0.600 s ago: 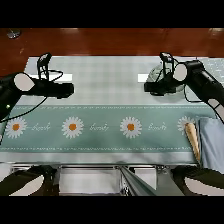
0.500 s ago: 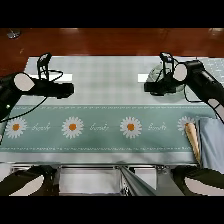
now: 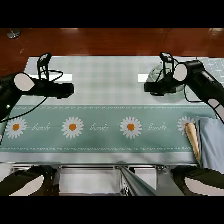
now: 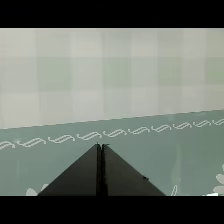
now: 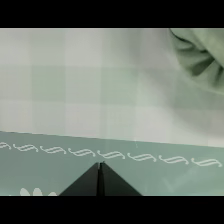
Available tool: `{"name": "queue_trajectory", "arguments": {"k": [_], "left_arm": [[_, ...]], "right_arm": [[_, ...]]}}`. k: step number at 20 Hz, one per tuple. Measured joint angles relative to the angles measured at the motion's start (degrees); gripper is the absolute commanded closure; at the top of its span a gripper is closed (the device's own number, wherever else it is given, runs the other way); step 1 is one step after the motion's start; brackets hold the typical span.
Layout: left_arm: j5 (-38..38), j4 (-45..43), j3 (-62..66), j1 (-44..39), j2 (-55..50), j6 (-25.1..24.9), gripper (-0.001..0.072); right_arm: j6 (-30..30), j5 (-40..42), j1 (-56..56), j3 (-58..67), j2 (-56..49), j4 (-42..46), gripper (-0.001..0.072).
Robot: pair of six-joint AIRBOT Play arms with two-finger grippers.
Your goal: Fold the shirts.
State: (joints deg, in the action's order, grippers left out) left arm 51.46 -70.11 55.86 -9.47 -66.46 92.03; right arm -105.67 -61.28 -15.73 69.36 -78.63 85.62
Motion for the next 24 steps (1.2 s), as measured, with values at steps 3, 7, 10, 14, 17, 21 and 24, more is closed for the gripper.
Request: {"name": "queue_trajectory", "arguments": {"k": [3, 7, 10, 14, 17, 21, 24], "left_arm": [[0.0, 0.0, 0.0, 0.0, 0.0, 0.0, 0.0678], [0.0, 0.0, 0.0, 0.0, 0.0, 0.0, 0.0678], [0.0, 0.0, 0.0, 0.0, 0.0, 0.0, 0.0677], [-5.0, -0.3, 0.0, 0.0, -0.2, 0.0, 0.0006], [-12.6, -1.2, 0.1, 0.1, -0.5, 0.1, 0.0006], [-20.6, -1.6, 1.2, 0.2, -0.7, 0.1, 0.0007], [-21.1, -1.8, 1.5, 0.2, -0.8, 0.1, 0.0007]], "right_arm": [[0.0, 0.5, 0.0, 0.0, 0.0, -0.1, 0.0686], [-0.1, 4.0, 0.0, 0.0, 0.0, 0.0, 0.0679], [-0.3, 11.3, 0.0, 0.0, 0.0, 3.4, 0.0080], [-3.9, 23.6, 1.2, 0.1, -0.9, 14.2, 0.0078], [-8.4, 28.7, 6.3, 2.6, -4.6, 17.8, 0.0082], [-6.1, 23.4, 14.4, 12.0, -14.8, 10.4, 0.0082], [-1.5, 13.1, 17.1, 19.2, -22.5, 7.3, 0.0084]]}}
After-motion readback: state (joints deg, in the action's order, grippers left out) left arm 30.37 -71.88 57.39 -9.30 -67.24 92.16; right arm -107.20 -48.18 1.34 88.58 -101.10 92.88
